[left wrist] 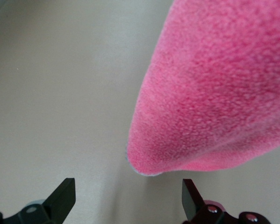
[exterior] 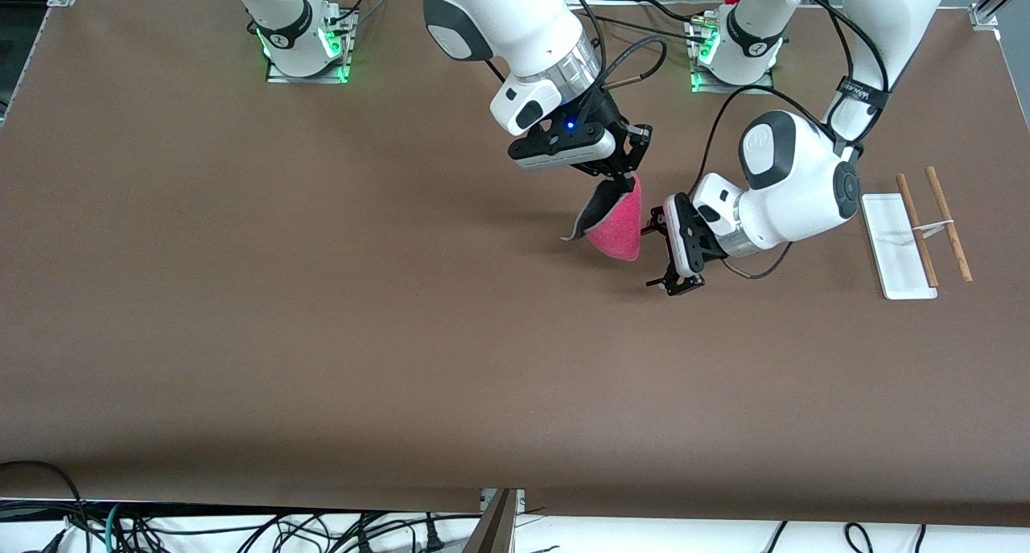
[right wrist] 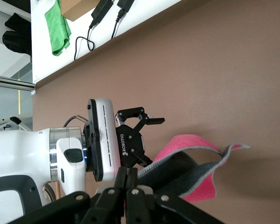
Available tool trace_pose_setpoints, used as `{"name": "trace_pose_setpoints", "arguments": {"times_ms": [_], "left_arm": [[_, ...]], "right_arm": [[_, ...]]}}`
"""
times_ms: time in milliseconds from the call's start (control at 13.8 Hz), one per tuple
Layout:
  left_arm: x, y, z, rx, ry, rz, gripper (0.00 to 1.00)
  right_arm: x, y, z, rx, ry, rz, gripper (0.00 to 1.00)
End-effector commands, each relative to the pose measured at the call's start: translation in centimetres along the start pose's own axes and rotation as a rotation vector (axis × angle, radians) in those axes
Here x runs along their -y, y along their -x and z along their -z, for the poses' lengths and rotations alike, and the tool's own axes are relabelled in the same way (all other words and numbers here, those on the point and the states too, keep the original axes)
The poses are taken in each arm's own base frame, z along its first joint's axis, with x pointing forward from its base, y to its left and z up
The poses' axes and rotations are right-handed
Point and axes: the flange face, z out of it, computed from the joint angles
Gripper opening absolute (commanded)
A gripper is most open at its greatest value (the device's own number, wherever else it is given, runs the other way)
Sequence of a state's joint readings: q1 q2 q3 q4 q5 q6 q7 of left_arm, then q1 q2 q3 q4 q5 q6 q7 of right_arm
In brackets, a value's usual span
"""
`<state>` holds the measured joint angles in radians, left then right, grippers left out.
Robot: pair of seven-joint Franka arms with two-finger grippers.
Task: Pass towel and hang on rack
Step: 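Close the left gripper on the towel below the right gripper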
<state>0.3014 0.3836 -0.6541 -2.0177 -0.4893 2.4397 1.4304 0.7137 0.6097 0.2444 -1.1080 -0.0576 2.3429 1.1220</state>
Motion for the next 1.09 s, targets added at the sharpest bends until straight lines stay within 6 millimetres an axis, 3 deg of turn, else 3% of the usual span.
{"name": "trace_pose_setpoints", "arguments": {"times_ms": [0, 507, 579, 651, 796, 1013], "left_arm": [[-0.5, -1.2, -0.4, 0.029, 0.006, -0.084, 1.0], [-1.5, -2.7, -2.2, 0.047, 0.034, -0.135, 1.0], [-2.1, -3.2, -2.8, 0.055, 0.044, -0.155, 0.94], [-2.4, -3.6, -3.1, 0.077, 0.049, -0.187, 0.58], [-2.6, -3.6, -3.2, 0.111, 0.056, -0.222, 0.0], [-2.4, -2.1, -2.9, 0.13, 0.104, -0.195, 0.0]], "right_arm": [[0.4, 0.0, 0.3, -0.009, -0.012, 0.022, 0.0], [0.3, 0.0, 0.1, -0.006, -0.01, 0.079, 0.0], [0.3, 0.0, 0.1, -0.006, -0.01, 0.079, 0.0], [0.3, 0.0, 0.1, -0.006, -0.01, 0.079, 0.0], [0.3, 0.0, 0.1, -0.006, -0.01, 0.079, 0.0], [0.3, 0.0, 0.0, -0.006, -0.009, 0.079, 0.0]]}}
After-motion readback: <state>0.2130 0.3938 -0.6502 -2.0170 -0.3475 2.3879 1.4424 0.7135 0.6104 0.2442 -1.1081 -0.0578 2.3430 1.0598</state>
